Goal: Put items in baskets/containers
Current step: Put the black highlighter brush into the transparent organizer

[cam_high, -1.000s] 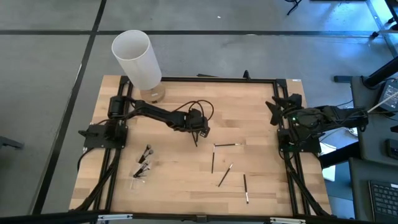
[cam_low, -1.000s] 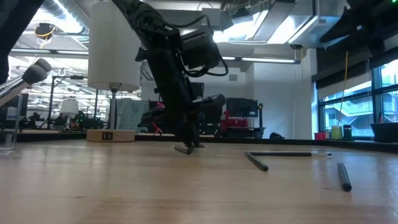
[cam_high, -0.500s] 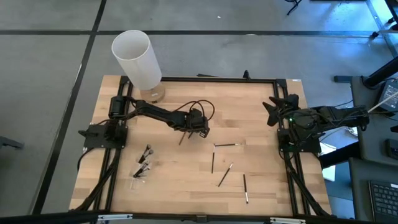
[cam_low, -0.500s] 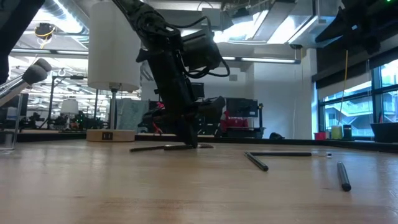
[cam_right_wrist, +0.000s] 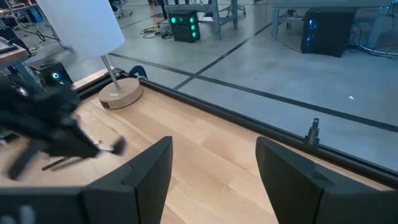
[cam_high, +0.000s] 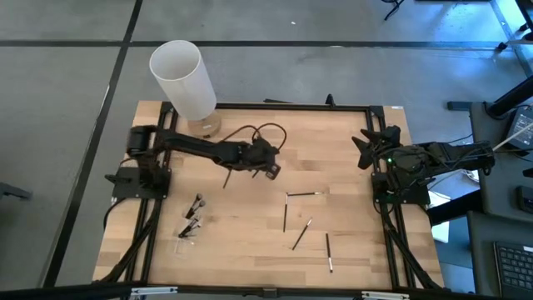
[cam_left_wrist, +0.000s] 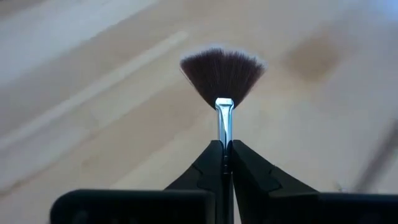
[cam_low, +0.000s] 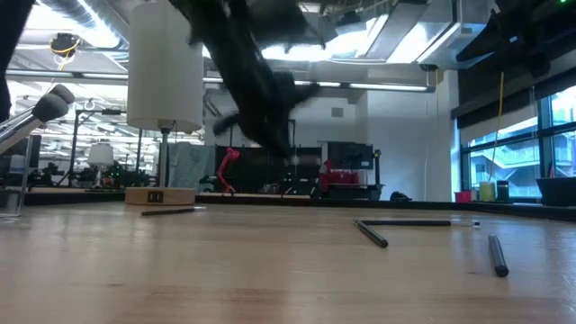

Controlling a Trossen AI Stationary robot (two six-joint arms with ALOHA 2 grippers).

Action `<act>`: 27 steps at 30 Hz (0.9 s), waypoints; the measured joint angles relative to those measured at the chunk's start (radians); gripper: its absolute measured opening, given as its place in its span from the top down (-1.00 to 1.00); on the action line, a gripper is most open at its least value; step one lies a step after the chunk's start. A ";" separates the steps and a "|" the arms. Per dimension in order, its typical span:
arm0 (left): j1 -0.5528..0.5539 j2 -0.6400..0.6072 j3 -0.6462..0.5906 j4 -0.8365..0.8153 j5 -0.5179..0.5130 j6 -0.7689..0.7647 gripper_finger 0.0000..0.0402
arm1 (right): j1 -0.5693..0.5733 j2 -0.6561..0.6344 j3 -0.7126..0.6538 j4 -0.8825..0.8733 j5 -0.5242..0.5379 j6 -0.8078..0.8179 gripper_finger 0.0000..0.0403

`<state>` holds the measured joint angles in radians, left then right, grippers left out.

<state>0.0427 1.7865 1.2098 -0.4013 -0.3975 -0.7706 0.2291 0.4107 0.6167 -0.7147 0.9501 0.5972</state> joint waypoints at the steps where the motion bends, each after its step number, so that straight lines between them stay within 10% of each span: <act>1: -0.018 -0.037 0.000 -0.043 0.002 0.031 0.89 | 0.000 0.000 0.000 0.000 0.000 0.000 -0.14; 15: -0.490 -0.448 -0.010 -0.390 -0.102 0.018 0.87 | 0.000 0.031 -0.001 -0.002 -0.063 0.034 -0.14; 27: -0.950 -0.395 -0.026 -0.674 -0.714 -0.546 0.87 | 0.000 0.104 -0.001 0.010 -0.064 0.070 -0.14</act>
<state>-0.9069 1.3914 1.1843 -1.0750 -1.1120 -1.3170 0.2295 0.5150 0.6159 -0.7044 0.8860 0.6667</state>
